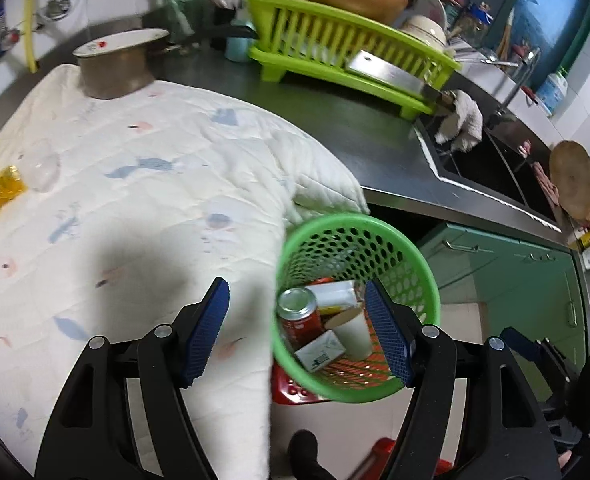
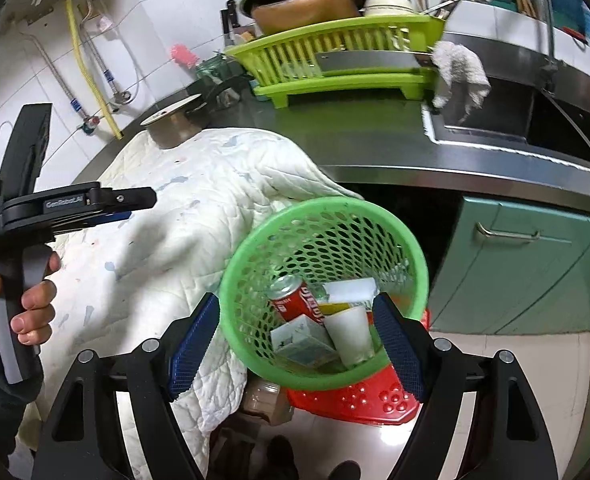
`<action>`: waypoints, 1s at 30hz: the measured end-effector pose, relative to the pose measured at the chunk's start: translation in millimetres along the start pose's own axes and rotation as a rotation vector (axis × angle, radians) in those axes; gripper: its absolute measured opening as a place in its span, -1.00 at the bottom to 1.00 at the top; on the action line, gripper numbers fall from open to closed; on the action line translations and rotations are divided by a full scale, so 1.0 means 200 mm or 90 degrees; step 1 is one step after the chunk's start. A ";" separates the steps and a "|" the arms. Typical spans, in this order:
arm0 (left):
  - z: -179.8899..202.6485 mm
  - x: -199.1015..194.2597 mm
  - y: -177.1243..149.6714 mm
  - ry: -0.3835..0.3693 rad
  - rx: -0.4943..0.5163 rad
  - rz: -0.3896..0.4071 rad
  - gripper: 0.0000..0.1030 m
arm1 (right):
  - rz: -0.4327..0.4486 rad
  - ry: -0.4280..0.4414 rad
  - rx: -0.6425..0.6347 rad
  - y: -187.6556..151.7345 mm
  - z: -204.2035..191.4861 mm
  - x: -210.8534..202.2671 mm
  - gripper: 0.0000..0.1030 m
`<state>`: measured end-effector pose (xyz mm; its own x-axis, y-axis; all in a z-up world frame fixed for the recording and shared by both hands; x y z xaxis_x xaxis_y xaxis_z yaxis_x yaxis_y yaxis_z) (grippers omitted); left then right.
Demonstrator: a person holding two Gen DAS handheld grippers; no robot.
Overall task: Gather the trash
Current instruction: 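Move both tools back over the mat toward the wrapper and clear cup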
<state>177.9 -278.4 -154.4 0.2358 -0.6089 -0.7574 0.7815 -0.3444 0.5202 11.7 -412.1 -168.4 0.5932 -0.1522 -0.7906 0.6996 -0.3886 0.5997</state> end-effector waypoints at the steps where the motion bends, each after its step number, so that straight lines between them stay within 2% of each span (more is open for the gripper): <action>1: -0.02 -0.04 0.00 0.007 -0.001 0.009 0.36 | 0.002 0.002 -0.007 0.01 -0.02 0.00 0.47; 8: -0.18 -0.22 -0.01 0.046 -0.018 0.046 0.36 | 0.010 0.024 -0.045 0.08 -0.18 0.01 0.47; 15: -0.41 -0.42 -0.05 0.087 -0.063 0.085 0.40 | 0.017 0.055 -0.098 0.15 -0.41 0.04 0.47; 30: -1.05 -0.85 -0.21 0.191 -0.208 0.162 0.45 | 0.009 0.159 -0.232 0.32 -1.11 0.21 0.39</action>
<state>226.1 -9.8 -130.4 0.5597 -0.3954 -0.7283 0.8067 0.0587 0.5881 169.8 -241.6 -136.4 0.6507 0.0858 -0.7545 0.7588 -0.0359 0.6503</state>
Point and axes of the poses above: each gripper's, at about its wrist camera, not at the fingertips, and x roughly the way its jaws point, z to its right, y to its top, the point moved 7 cm from there along x, roughly the way its jaws point, and after that the axes turned 13 degrees about -y, right-handed, at the moved point
